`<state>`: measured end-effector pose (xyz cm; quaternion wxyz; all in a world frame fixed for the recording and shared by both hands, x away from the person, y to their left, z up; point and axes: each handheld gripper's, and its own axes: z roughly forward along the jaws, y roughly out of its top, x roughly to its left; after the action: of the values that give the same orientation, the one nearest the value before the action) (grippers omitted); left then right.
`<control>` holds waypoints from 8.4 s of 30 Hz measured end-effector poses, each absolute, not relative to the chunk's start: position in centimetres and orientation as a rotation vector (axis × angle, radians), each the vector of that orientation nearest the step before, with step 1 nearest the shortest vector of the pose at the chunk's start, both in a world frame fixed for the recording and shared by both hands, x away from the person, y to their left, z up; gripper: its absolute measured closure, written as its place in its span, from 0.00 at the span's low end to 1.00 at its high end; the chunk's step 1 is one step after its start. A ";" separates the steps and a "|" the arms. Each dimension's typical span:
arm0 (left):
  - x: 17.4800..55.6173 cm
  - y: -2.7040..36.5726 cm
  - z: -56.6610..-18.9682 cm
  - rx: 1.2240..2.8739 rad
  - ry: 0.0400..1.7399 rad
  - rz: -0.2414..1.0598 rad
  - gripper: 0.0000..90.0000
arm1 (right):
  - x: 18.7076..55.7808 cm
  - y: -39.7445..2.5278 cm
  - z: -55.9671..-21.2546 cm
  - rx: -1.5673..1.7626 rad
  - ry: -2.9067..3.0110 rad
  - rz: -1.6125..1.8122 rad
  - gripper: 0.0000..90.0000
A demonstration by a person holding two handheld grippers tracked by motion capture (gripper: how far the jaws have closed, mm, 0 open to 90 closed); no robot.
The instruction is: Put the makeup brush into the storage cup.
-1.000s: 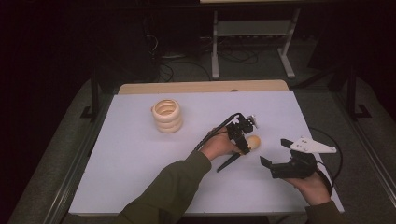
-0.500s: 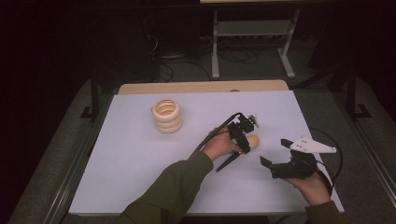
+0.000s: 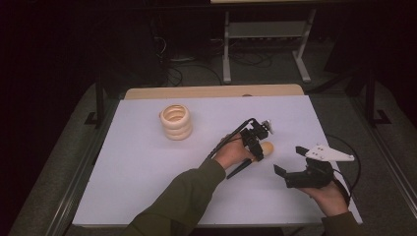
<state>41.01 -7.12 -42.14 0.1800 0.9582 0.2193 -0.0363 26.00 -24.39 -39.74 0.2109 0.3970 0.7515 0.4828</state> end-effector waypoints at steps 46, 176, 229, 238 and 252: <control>41.5 -4.1 -40.6 2.536 0.614 -0.190 0.69 | 25.9 -24.5 -39.8 1.116 2.087 1.335 0.00; 39.9 17.0 -30.3 1.839 0.562 0.145 0.69 | 26.1 -24.4 -40.5 1.116 2.091 1.327 0.00; 43.7 22.5 -29.2 1.762 0.738 0.405 0.70 | 26.0 -24.7 -40.3 1.121 2.080 1.333 0.00; 44.9 22.3 -29.4 1.753 0.757 0.440 0.70 | 26.0 -24.8 -40.3 1.127 2.077 1.333 0.00; 46.2 22.2 -29.5 1.745 0.758 0.474 0.70 | 26.0 -24.9 -40.4 1.124 2.077 1.333 0.00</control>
<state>46.24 22.24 -29.48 0.5567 0.7394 0.3211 0.2009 26.02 -24.91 -40.38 0.2133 0.4050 0.7482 0.4803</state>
